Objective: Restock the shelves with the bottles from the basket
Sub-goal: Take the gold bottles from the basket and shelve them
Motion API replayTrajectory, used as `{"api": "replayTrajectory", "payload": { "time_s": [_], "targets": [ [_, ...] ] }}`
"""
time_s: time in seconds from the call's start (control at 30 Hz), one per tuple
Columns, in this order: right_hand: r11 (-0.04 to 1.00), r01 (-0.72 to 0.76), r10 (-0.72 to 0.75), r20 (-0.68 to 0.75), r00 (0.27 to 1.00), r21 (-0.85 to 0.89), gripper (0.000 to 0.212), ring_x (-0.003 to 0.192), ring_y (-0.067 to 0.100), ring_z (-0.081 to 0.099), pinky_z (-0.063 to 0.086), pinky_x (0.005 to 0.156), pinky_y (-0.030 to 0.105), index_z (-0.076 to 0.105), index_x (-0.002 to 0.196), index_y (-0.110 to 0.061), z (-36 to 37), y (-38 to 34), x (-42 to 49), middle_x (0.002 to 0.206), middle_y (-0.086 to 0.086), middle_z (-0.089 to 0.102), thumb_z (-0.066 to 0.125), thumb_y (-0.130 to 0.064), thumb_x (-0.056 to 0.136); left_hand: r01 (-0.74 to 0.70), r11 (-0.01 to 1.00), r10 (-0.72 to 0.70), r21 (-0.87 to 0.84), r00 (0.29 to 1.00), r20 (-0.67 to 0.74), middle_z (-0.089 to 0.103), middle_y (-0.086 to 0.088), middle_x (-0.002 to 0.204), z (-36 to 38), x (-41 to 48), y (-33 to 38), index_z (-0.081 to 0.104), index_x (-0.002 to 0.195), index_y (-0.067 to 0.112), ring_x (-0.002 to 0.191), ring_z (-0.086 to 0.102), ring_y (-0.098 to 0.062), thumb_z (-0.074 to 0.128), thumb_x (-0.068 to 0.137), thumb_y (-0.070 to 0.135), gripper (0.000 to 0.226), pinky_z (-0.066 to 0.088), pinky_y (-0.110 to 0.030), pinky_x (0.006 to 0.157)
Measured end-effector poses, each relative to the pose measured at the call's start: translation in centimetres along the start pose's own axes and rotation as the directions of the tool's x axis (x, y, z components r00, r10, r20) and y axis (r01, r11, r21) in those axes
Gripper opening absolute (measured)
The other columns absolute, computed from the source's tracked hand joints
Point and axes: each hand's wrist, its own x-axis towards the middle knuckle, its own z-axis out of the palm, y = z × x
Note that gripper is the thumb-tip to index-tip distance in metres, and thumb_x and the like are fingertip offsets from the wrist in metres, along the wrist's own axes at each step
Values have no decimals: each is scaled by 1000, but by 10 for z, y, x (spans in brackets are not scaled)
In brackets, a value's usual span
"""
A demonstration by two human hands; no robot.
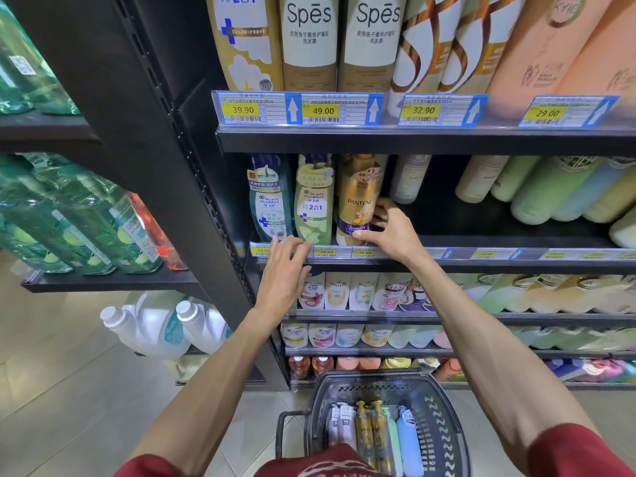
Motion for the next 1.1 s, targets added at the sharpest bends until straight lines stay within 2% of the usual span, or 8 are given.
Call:
{"api": "replayTrajectory", "payload": {
  "time_s": [0.3,0.43,0.53,0.7,0.87,0.97,1.03,1.1],
  "targets": [
    [998,29,-28,-9,1000,48,76,119,10,56,46,98,23,46,137,-15,3,3,-1,139,3,58,87,-19,74,16,1000,-16,12,1000,13,53,-13,119,-2,0,2,56,129,2,114,54,-31,70,90,1,42,26,-58,121],
    [998,30,-30,-2,1000,52,73,114,8,56,44,85,11,47,137,-15,4,4,-1,124,-12,55,87,-21,75,13,1000,-13,-4,1000,-1,52,-11,118,-1,0,2,56,128,4,113,54,-30,70,90,0,41,23,-56,123],
    [999,21,-21,-2,1000,35,69,106,5,55,42,74,6,49,133,-18,2,3,0,116,-14,57,86,-23,75,25,1000,-25,-2,1000,6,52,-12,118,-2,0,4,56,128,3,113,54,-30,70,89,-1,42,22,-55,124],
    [1000,20,-20,-7,1000,20,64,110,9,58,46,84,15,51,128,-20,3,4,1,115,-11,60,87,-23,75,25,1000,-25,0,1000,6,52,-11,118,-3,0,5,56,127,4,111,54,-30,71,88,-2,43,21,-54,124],
    [1000,3,-3,-25,1000,-12,67,106,5,55,41,71,7,50,134,-17,4,1,-3,116,-14,56,85,-24,77,26,1000,-26,9,1000,-1,53,-12,118,-2,-1,5,56,127,3,112,54,-30,72,87,-2,44,23,-56,123],
    [999,-10,8,-39,999,-39,68,106,7,55,40,72,9,49,135,-17,5,0,-4,124,-9,59,85,-26,78,31,999,-32,9,999,12,53,-12,118,-3,1,5,56,128,3,112,55,-30,71,87,-2,44,24,-56,123],
    [998,-19,15,-46,999,-68,69,107,8,58,44,76,12,50,135,-17,6,0,-4,128,-4,61,85,-28,77,32,999,-32,9,999,18,54,-12,118,-5,1,5,57,129,3,111,55,-30,70,88,-3,43,24,-55,123],
    [995,-37,33,-48,998,-97,70,108,10,63,53,83,21,51,135,-16,4,-2,-6,127,-2,65,85,-32,76,26,999,-27,19,999,19,54,-12,118,-5,1,6,57,129,3,111,56,-31,70,88,-3,43,25,-55,123]
  ]
}}
